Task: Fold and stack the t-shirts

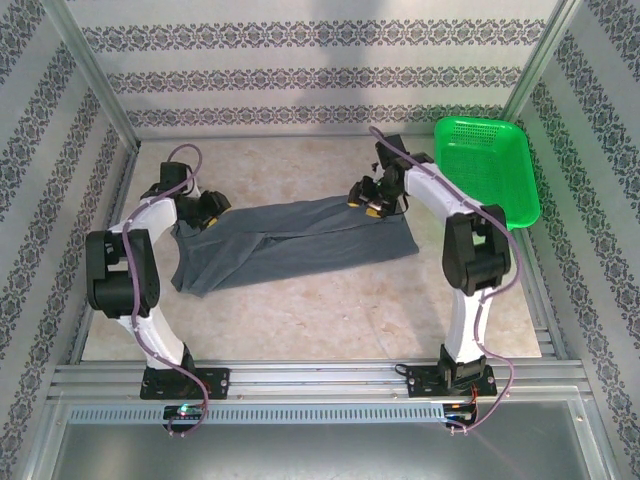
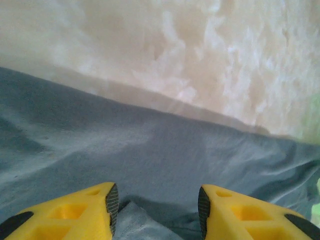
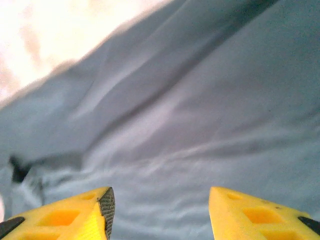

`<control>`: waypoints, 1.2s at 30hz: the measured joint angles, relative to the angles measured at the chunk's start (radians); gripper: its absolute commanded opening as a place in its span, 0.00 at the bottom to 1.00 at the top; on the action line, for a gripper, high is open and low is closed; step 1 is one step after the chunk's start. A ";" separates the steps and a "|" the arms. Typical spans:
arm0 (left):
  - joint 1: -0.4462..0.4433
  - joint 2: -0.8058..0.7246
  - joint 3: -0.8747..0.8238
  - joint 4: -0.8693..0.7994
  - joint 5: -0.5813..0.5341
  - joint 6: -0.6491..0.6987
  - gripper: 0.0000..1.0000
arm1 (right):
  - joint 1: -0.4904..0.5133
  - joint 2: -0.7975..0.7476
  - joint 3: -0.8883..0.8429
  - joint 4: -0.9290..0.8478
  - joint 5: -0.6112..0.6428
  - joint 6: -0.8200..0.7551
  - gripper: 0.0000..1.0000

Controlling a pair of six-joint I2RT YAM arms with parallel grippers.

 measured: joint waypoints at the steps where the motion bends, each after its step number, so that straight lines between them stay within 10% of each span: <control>1: -0.007 0.012 0.000 0.000 0.003 0.018 0.46 | 0.014 -0.037 -0.039 0.022 -0.018 0.011 0.54; 16: -0.055 0.065 -0.083 0.028 0.007 0.090 0.39 | 0.051 -0.217 -0.210 0.140 -0.104 0.132 0.54; 30: -0.080 -0.039 -0.124 0.040 -0.031 0.083 0.01 | 0.058 -0.217 -0.222 0.148 -0.113 0.143 0.53; 36: -0.093 -0.106 -0.137 0.037 -0.024 0.071 0.00 | 0.058 -0.218 -0.245 0.146 -0.113 0.143 0.53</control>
